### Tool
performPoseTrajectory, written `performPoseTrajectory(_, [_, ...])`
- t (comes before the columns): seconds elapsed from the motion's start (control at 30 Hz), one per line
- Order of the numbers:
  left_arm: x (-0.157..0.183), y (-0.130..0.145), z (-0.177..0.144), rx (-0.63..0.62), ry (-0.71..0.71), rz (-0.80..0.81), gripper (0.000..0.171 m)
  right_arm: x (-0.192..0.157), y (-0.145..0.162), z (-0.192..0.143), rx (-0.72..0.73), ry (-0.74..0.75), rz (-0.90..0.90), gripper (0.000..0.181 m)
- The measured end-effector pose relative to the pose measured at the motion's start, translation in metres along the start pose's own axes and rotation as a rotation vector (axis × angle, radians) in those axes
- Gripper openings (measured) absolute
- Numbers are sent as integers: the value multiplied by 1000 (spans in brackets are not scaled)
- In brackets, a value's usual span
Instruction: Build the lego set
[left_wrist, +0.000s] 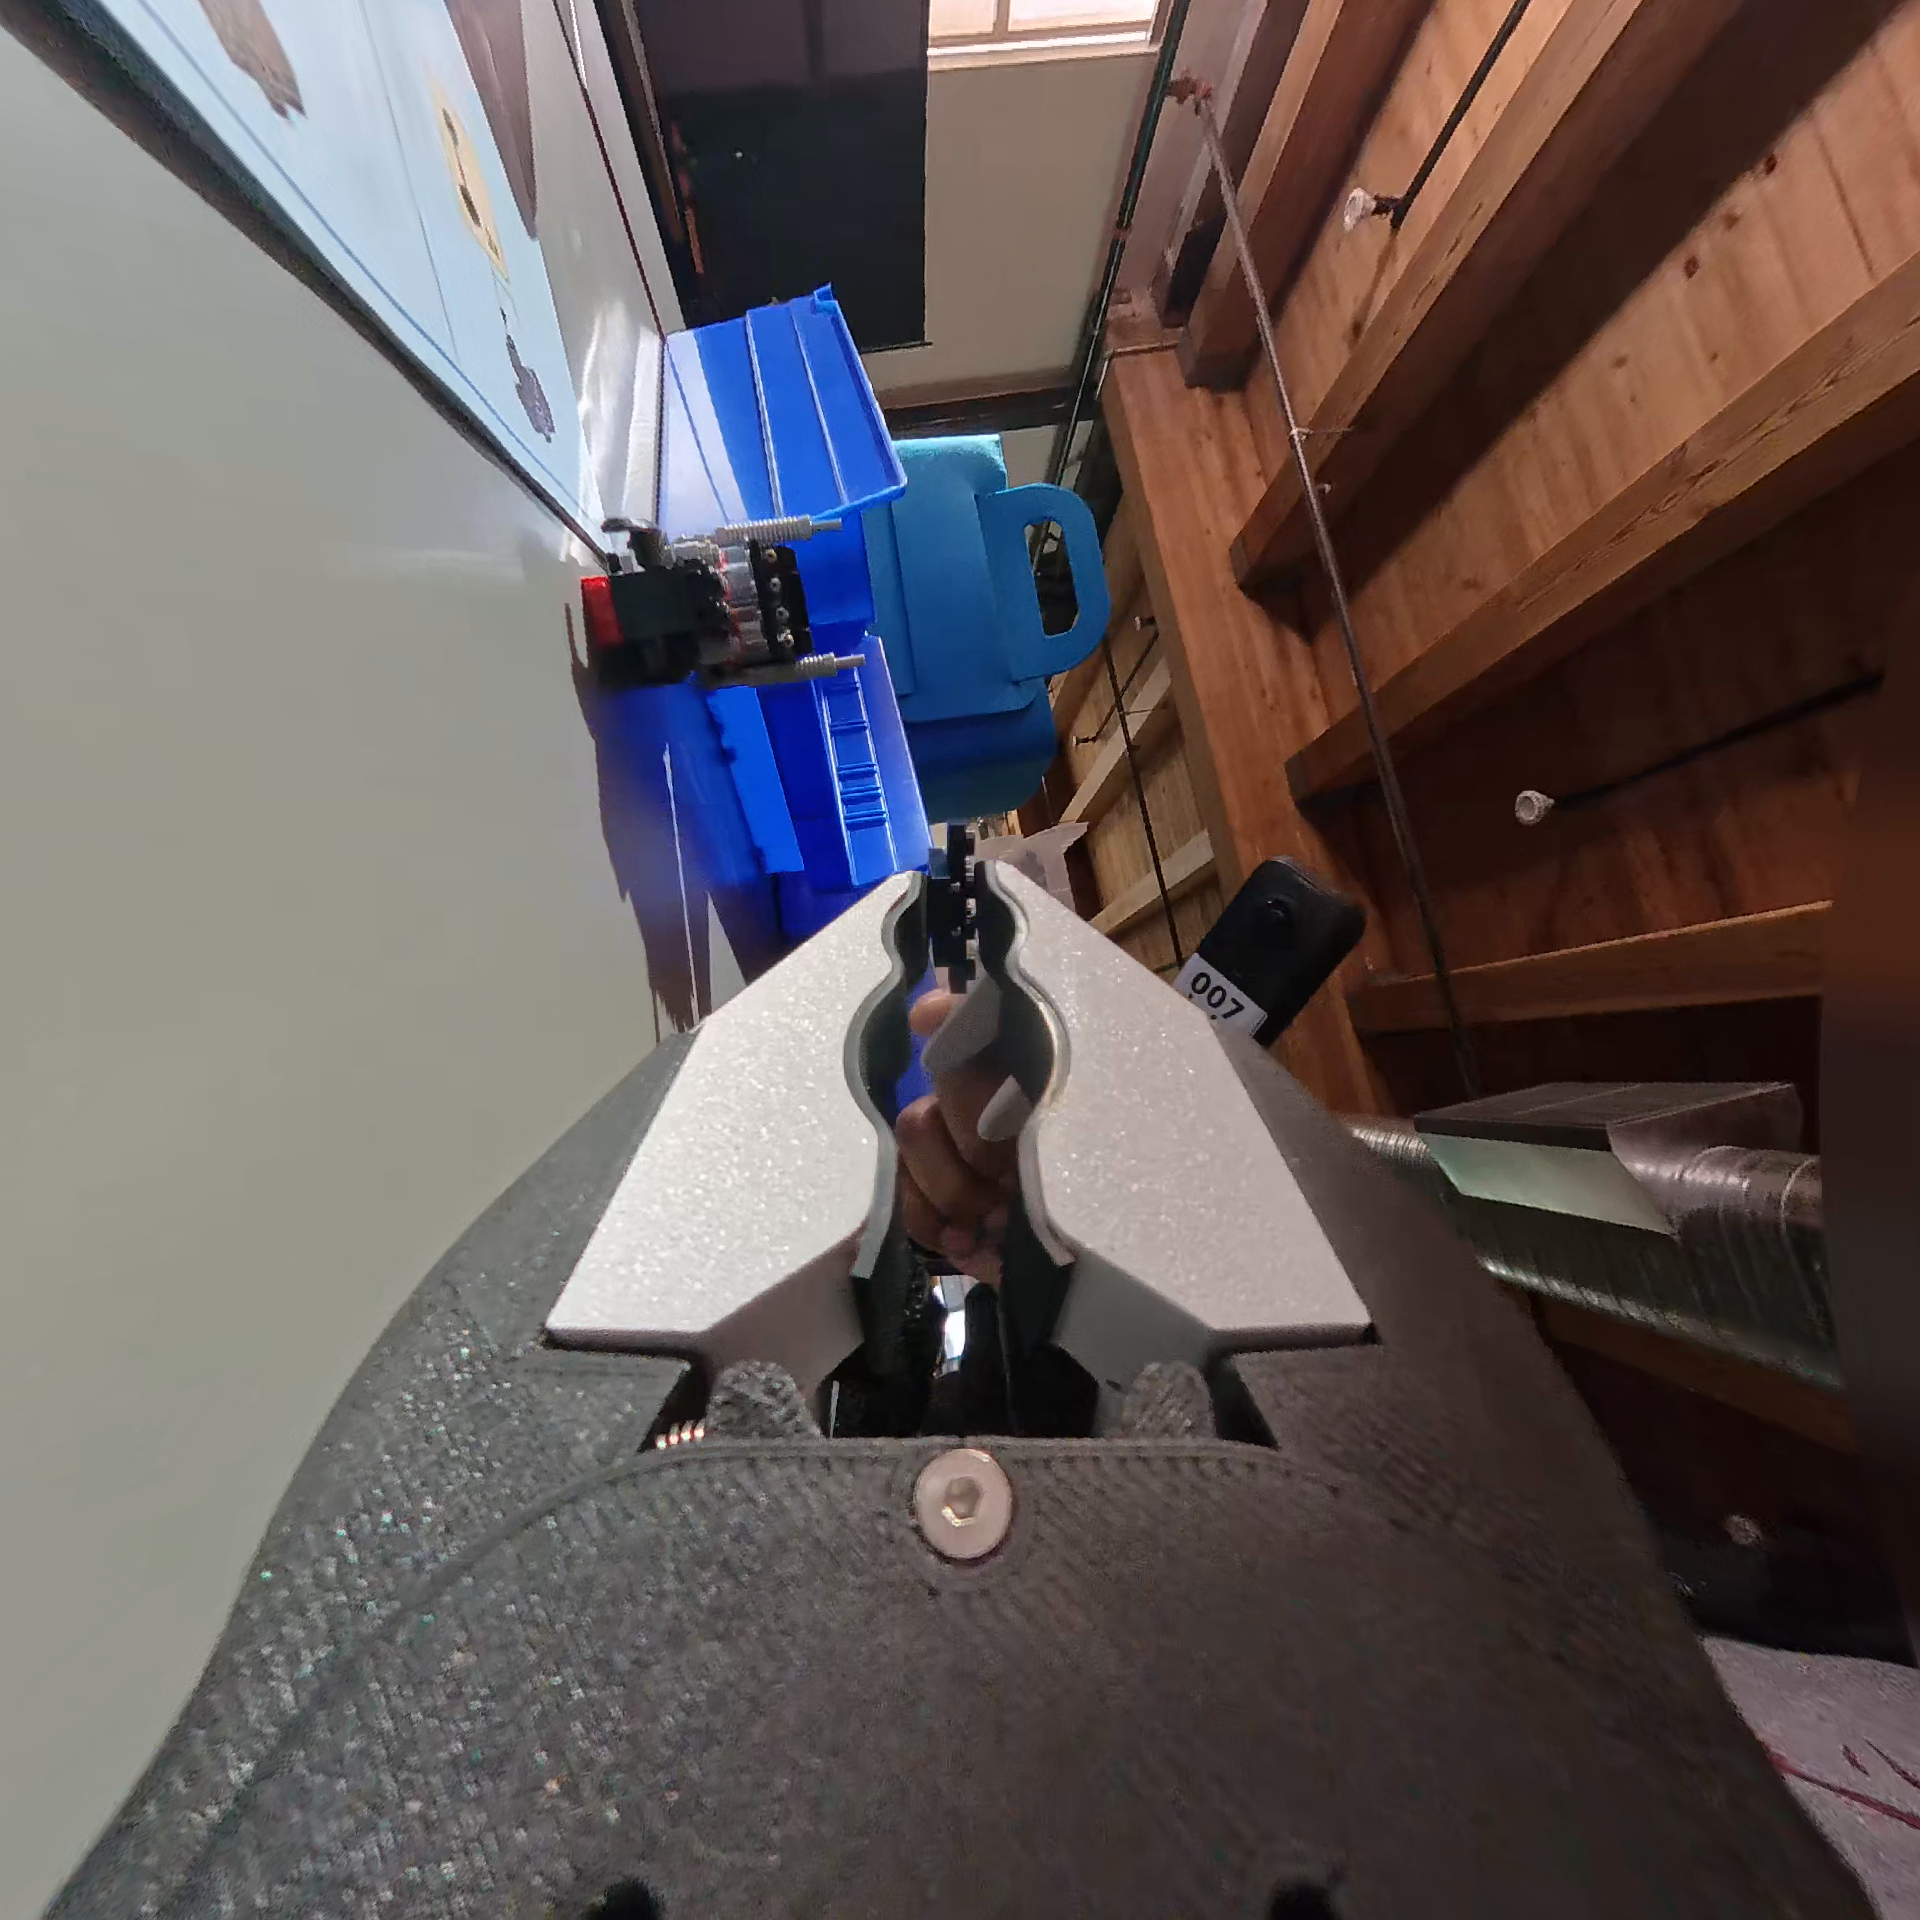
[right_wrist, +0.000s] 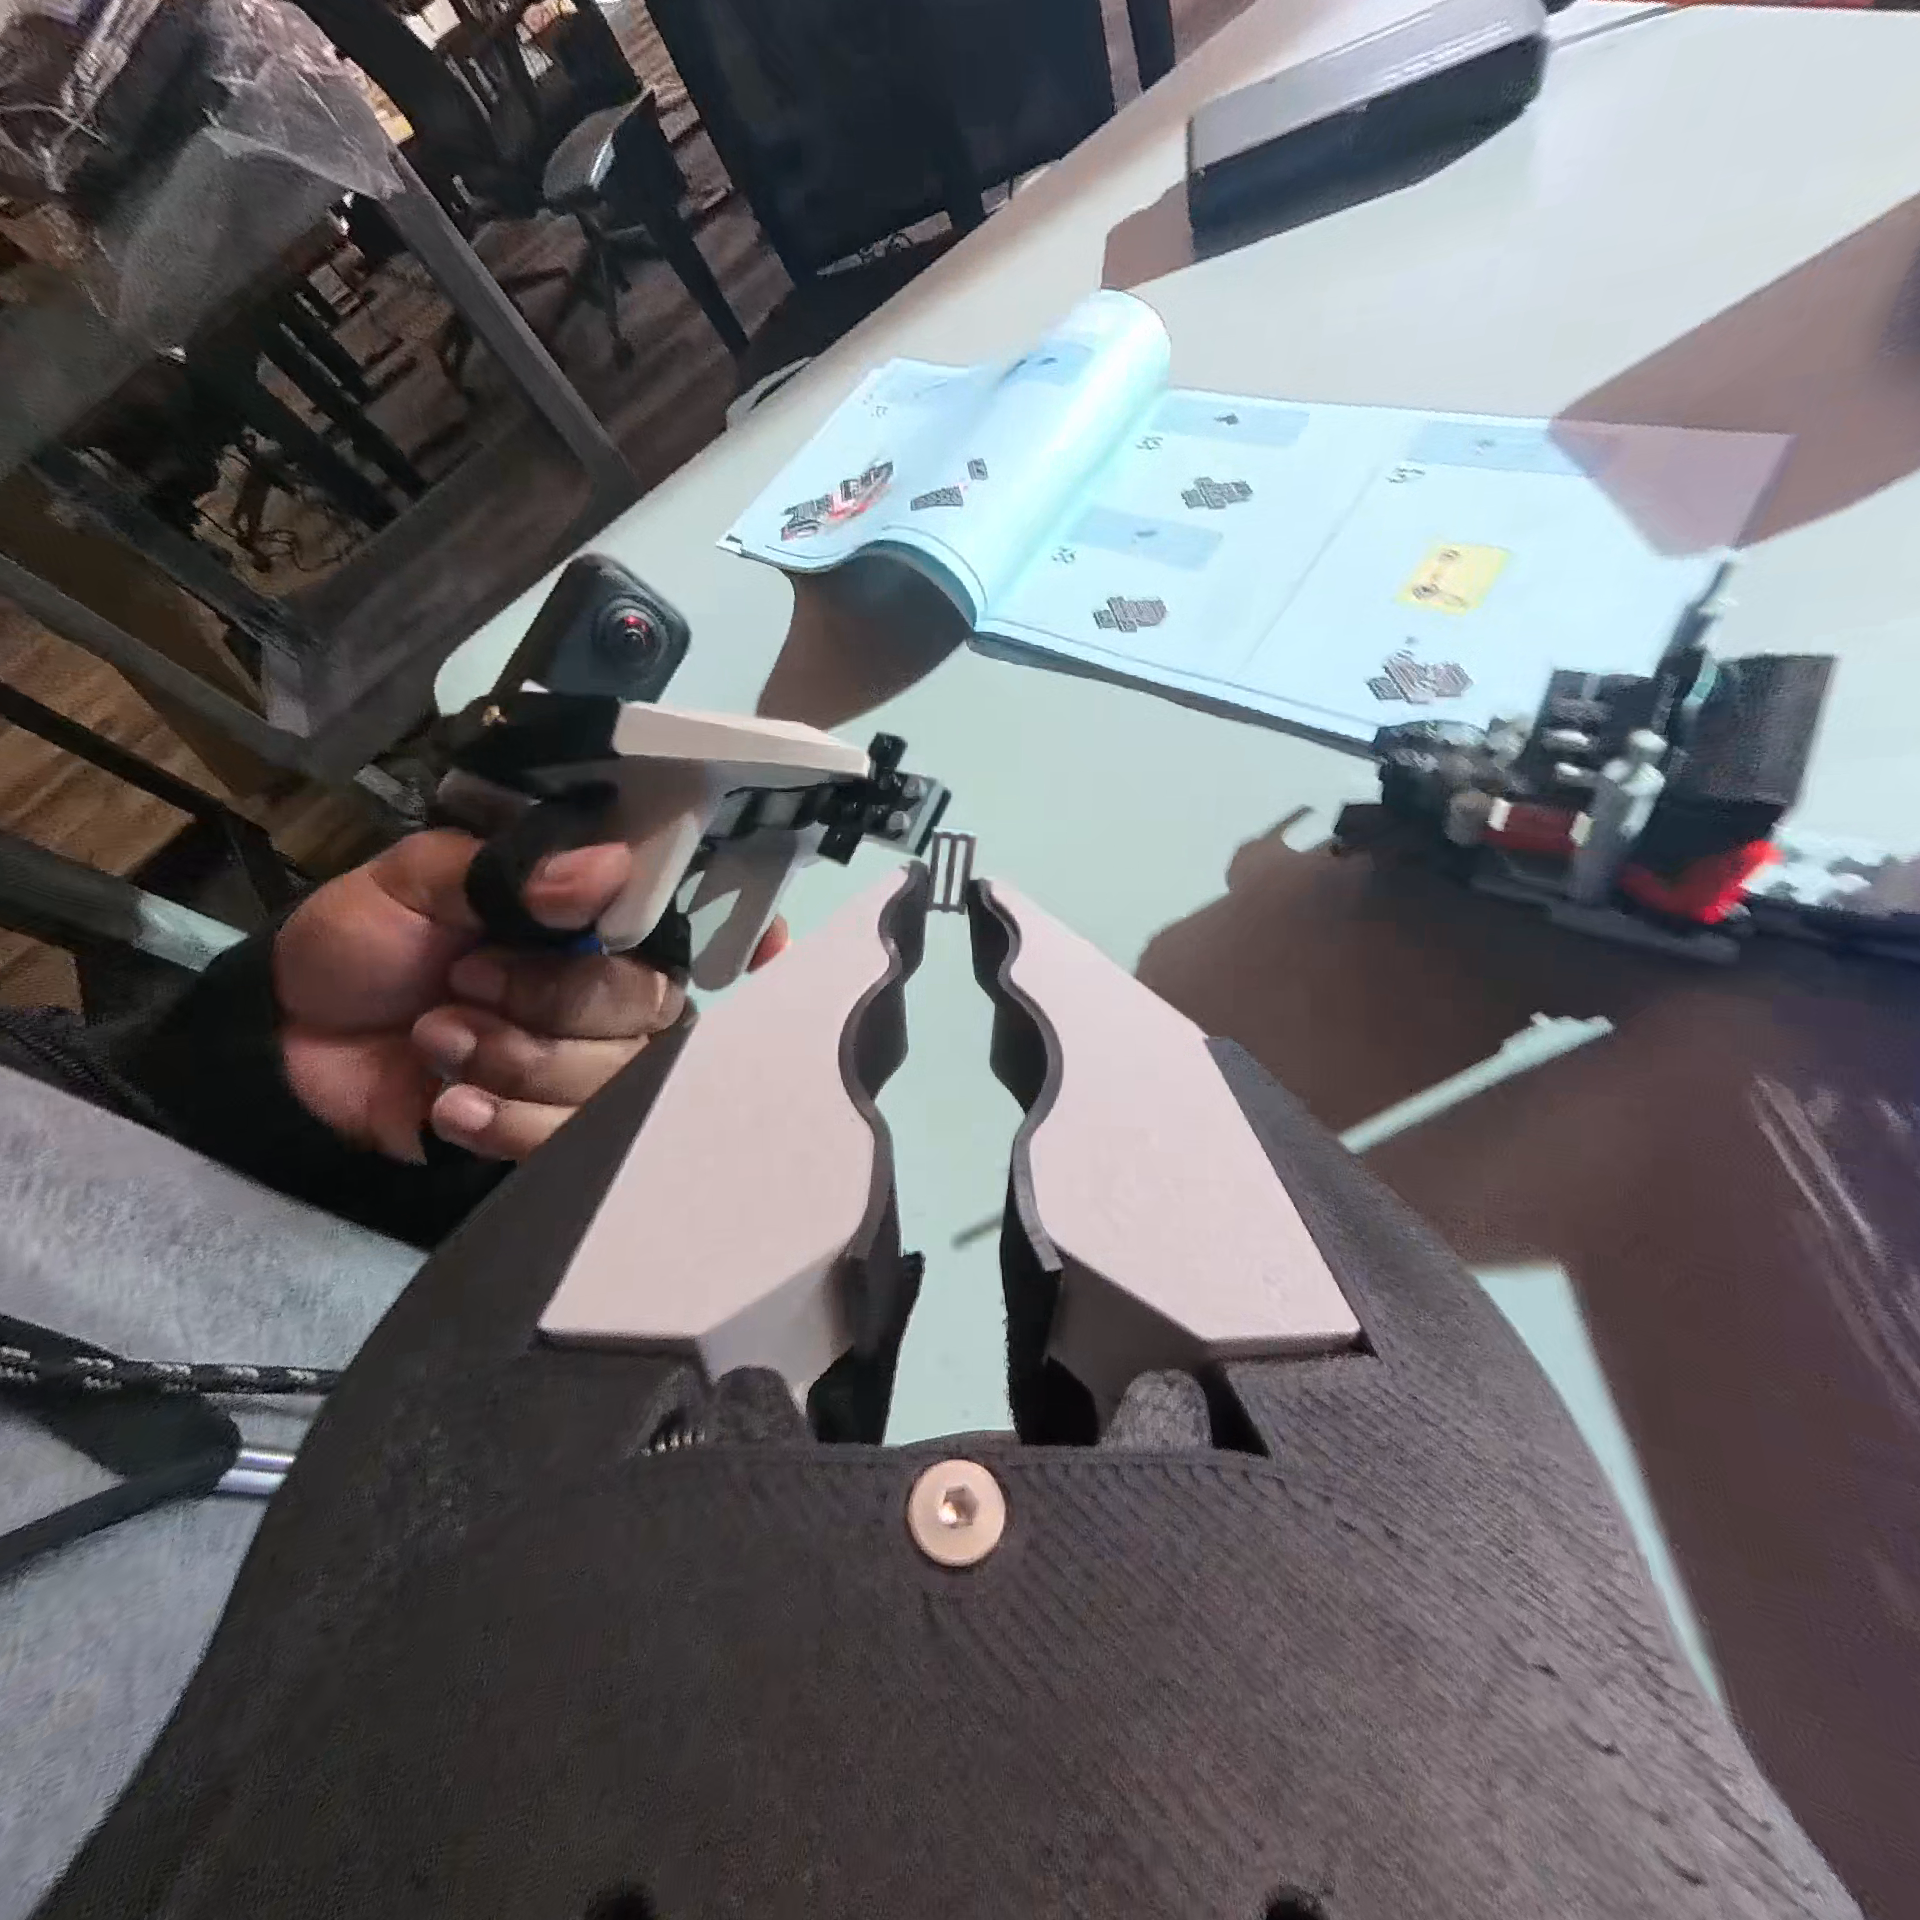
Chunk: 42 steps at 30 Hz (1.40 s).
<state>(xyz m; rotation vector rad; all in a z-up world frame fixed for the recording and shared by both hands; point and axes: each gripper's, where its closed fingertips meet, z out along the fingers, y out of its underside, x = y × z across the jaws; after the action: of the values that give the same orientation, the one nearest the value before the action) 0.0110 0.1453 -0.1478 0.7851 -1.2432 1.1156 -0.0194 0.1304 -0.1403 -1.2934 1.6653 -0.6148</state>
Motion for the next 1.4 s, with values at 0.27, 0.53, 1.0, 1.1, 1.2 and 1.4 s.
performPoseTrajectory(0.27, [11, -34, -35, 100, 64, 5, 8, -5, -3, 45, -39, -43, 17, 9])
performPoseTrajectory(0.53, [14, -47, -52, 171, 64, 27, 9, -3, 10, 76, -94, -110, 36, 9])
performPoseTrajectory(1.0, [7, -61, -41, 227, 52, -33, 8, 1, 8, 81, -75, -200, 132, 9])
performPoseTrajectory(1.1, [5, -59, -34, 220, 54, -42, 8, 3, 6, 80, -66, -208, 151, 9])
performPoseTrajectory(1.2, [4, -59, -30, 221, 45, -31, 8, 3, 5, 82, -73, -213, 149, 9])
performPoseTrajectory(1.4, [-1, -56, -28, 210, -3, 10, 8, 0, -1, 83, -64, -223, 140, 9])
